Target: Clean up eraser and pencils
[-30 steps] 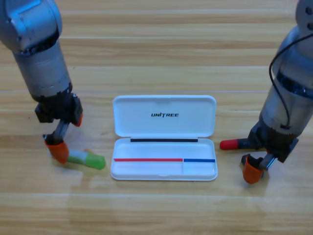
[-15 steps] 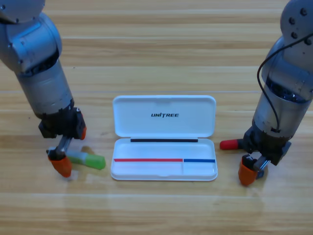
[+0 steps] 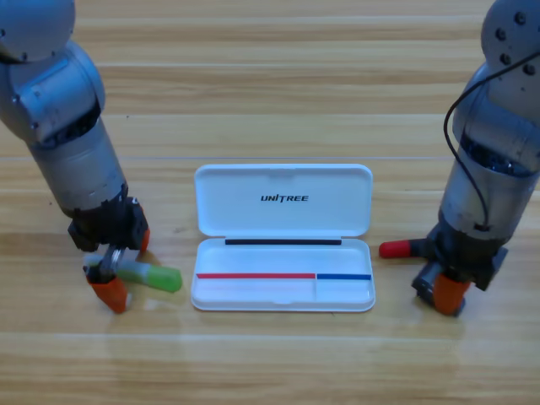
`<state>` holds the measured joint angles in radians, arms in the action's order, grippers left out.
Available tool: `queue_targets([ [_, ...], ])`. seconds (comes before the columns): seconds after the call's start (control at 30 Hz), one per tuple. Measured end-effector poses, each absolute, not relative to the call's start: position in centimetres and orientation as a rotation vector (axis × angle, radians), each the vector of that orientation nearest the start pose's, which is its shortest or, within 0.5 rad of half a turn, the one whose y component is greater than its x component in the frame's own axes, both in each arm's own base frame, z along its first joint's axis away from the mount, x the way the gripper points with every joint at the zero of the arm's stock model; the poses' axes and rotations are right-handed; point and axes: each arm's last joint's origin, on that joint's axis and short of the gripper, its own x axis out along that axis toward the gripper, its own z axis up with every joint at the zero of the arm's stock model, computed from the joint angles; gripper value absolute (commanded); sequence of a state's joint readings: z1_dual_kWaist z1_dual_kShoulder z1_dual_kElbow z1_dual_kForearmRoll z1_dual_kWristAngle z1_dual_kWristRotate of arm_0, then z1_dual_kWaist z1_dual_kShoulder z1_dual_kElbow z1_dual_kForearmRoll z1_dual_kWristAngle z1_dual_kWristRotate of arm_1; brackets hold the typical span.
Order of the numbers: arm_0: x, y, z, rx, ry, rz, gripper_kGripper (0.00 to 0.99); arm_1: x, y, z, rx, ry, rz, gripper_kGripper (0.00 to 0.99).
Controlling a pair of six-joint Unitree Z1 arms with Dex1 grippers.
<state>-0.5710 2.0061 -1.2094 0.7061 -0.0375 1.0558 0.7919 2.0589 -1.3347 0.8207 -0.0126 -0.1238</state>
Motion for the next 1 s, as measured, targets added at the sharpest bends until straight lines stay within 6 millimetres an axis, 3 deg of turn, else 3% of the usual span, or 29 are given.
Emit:
queue_targets([
  [0.1, 29.1, -18.9, 18.3, 1.219, 1.096, -1.25, 0.635, 26.0, 26.2, 20.7, -0.808, 1.357, 0.811, 0.0],
  [0.27, 28.8, -18.7, 18.3, 1.219, 1.068, -1.239, 0.296, 26.7, 27.1, 25.7, -0.918, 1.124, 0.969, 0.0],
  [0.37, 28.8, -18.7, 18.3, 1.222, 1.06, -1.238, 0.0, 27.1, 28.1, 27.4, -0.953, 1.052, 1.014, 0.0],
  [0.5, 28.7, -18.7, 18.3, 1.224, 1.057, -1.24, 0.0, 27.5, 29.9, 28.2, -0.992, 1.008, 1.08, 0.0],
  [0.73, 28.2, -18.3, 19.2, 1.224, 1.067, -1.243, 0.0, 27.3, 32.4, 24.8, -1.072, 1.047, 1.198, 0.0],
  [1.0, 27.9, -18.0, 25.6, 1.223, 1.01, -1.205, 0.0, 26.9, 33.1, 23.1, -1.111, 1.09, 1.23, 0.0],
])
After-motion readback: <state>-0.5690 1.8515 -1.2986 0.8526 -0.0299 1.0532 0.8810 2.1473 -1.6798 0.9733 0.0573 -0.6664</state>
